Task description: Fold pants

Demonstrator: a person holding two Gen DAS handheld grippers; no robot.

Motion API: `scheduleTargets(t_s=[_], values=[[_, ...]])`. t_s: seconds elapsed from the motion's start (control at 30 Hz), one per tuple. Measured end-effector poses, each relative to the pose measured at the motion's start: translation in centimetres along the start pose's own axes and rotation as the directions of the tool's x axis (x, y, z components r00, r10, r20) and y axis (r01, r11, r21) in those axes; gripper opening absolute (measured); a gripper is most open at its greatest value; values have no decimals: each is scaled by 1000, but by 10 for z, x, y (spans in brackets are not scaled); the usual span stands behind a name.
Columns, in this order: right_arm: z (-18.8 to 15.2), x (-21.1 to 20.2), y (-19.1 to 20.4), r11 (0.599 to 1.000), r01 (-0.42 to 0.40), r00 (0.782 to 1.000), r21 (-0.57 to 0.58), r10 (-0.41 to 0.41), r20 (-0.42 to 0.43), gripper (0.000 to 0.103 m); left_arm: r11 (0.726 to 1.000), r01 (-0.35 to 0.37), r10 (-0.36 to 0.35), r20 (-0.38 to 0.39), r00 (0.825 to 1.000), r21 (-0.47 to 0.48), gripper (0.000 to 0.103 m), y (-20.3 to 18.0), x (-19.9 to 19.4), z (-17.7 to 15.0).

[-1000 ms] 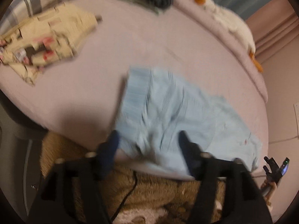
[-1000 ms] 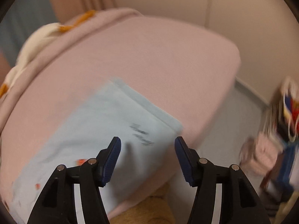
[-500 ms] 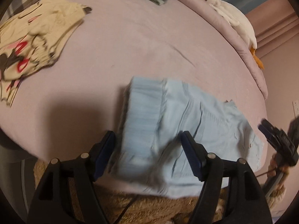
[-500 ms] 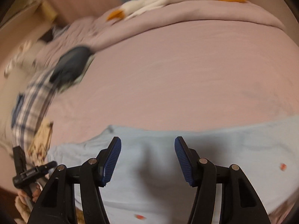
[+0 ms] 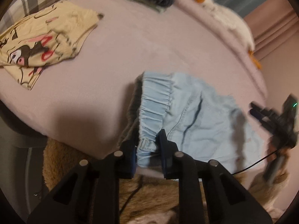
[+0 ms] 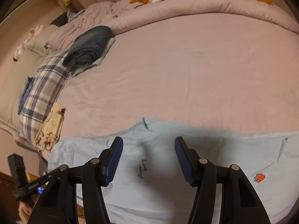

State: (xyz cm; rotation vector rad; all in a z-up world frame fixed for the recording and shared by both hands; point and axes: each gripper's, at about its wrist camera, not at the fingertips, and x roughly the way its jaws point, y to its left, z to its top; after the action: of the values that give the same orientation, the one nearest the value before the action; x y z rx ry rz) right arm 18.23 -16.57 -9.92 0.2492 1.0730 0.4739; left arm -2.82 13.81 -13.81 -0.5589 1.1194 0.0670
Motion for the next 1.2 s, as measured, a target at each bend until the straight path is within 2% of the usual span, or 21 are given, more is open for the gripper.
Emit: scheduleTargets(t_s=[0.03,0.17,0.33,0.37,0.4,0.47,0.57,0.63,0.67,0.7,0.77,0.8,0.87,0.93,1.0,1.1,1.2], values=[[2,3,0,1000,6,1000,4,-6,-6,59,1000,-5,5,-29,1000,-12,21,5,9,-2],[8,26,-3,1000,-17,998,26,19,-62,59,998,34,-36,-40,999,-43,22,13,17,1],[12,49,6,999,-45,993,-6,44,-114,59,999,20,-18,-57,998,41,28,-2,11,12],[13,54,8,998,-58,990,-8,57,-128,59,998,28,-26,-47,999,54,37,-5,6,16],[14,60,9,998,-69,987,-5,68,-148,59,997,39,-38,-27,999,64,52,-10,2,20],[14,71,10,997,-82,980,-7,79,-181,59,995,51,-52,11,999,84,74,-16,-5,30],[15,82,10,997,-72,976,-18,67,-209,56,995,40,-45,47,998,96,74,-23,1,52],[16,83,11,997,-65,977,-38,55,-205,41,996,66,-69,37,997,66,71,-20,14,63],[17,84,12,996,-76,976,-37,67,-207,21,997,64,-65,15,998,45,58,-17,23,67],[18,85,12,997,-71,976,-32,63,-207,10,998,63,-63,-12,998,27,27,-15,33,70],[20,74,14,998,-60,989,-19,56,-139,10,998,66,-66,-4,998,5,28,-11,39,69],[23,64,21,997,-47,994,-53,42,-97,9,998,56,-57,8,998,15,28,-11,37,66],[26,56,27,997,-46,997,-67,41,-73,9,999,17,-18,30,999,43,28,-14,34,60],[29,59,30,996,-42,997,-76,36,-72,8,999,2,-3,38,999,46,28,-13,32,57],[29,75,30,997,-12,994,-76,4,-107,8,999,12,-13,32,999,32,29,-8,33,58],[21,100,26,997,29,990,-76,-40,-136,8,1000,5,-5,23,1000,19,34,-3,36,59],[20,98,26,995,32,995,-91,-41,-94,8,996,-68,66,44,997,58,44,-12,31,59]])
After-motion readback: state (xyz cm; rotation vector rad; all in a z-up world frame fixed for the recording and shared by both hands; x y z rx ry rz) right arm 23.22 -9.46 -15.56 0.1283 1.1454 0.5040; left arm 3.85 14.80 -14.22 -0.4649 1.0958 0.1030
